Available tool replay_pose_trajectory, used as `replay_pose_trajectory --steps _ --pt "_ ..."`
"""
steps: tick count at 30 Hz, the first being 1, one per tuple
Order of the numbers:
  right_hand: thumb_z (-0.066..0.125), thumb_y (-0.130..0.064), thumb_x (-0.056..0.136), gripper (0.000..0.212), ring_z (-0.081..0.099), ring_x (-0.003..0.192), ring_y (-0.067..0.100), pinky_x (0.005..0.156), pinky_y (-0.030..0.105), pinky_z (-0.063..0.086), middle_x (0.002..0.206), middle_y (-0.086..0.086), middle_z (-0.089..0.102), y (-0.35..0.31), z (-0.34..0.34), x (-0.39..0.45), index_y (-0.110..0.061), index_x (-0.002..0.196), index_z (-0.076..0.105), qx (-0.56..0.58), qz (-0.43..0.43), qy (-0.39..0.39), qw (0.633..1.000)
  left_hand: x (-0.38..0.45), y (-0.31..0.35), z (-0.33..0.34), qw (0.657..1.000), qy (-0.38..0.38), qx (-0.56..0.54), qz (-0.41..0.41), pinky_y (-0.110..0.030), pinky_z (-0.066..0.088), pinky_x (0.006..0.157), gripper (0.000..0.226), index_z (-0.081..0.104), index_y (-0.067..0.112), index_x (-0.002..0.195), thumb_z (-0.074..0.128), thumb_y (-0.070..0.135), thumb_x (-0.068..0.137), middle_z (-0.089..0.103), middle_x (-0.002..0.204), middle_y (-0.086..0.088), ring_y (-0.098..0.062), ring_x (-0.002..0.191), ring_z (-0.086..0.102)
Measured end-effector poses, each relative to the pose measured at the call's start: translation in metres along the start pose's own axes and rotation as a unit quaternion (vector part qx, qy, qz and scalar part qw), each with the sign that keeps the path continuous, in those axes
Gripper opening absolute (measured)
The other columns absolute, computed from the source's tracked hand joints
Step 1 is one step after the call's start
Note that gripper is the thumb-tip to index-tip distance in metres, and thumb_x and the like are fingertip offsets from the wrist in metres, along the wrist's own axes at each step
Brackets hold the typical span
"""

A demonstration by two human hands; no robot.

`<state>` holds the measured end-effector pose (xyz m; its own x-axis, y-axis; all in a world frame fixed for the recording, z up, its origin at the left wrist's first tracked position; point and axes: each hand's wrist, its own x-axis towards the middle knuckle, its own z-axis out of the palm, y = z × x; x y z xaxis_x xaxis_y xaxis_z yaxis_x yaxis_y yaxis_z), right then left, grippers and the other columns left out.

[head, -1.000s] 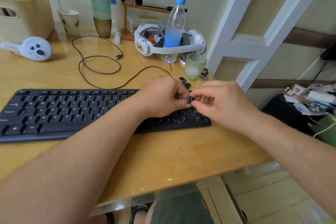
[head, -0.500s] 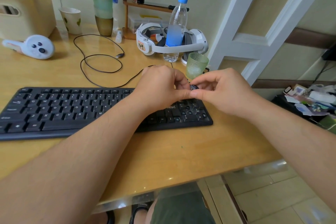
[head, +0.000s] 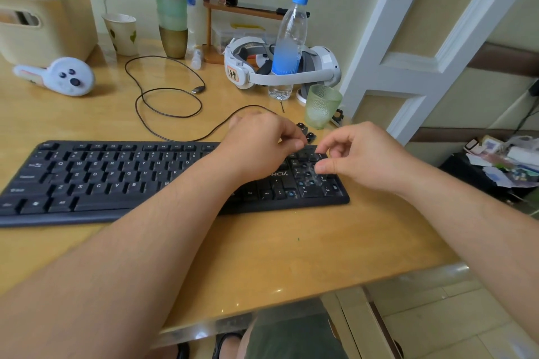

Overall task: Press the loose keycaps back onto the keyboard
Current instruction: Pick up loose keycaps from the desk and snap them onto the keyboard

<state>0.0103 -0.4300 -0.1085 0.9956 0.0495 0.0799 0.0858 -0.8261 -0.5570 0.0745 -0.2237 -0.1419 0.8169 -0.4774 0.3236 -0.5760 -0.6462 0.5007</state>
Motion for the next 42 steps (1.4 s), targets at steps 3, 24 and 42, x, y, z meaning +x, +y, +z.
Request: replay_pose_trajectory --steps 3,24,42 --pt "0.091 -0.027 0.076 0.022 0.053 0.062 0.004 0.072 0.029 0.049 0.068 -0.014 0.064 0.005 0.003 0.002 -0.03 0.093 0.078 0.046 0.005 -0.013 0.999 -0.001 0.0 0.001 1.0 0.0 0.015 0.007 -0.047 0.04 0.106 0.017 0.072 0.048 0.112 0.061 0.048 0.1 0.072 0.101 0.02 -0.021 0.116 0.055" --pt "0.089 -0.022 0.078 0.027 0.062 0.077 0.02 0.073 0.028 0.057 0.084 -0.004 0.069 0.032 0.025 0.015 -0.034 0.1 0.079 0.212 -0.029 0.066 0.975 -0.007 -0.006 0.001 1.0 -0.021 0.017 0.012 -0.039 0.043 0.096 0.029 0.068 0.047 0.121 0.063 0.027 0.101 0.068 0.105 0.024 -0.011 0.107 0.053" --pt "0.086 -0.025 0.079 0.023 0.047 0.063 0.006 0.062 0.016 0.039 0.081 -0.013 0.058 0.048 0.057 0.022 -0.026 0.101 0.078 0.122 -0.076 0.193 0.971 0.031 0.004 -0.02 0.931 -0.174 0.271 0.173 -0.043 0.034 0.092 0.03 0.064 0.062 0.122 0.066 0.053 0.093 0.062 0.11 0.02 -0.013 0.115 0.05"
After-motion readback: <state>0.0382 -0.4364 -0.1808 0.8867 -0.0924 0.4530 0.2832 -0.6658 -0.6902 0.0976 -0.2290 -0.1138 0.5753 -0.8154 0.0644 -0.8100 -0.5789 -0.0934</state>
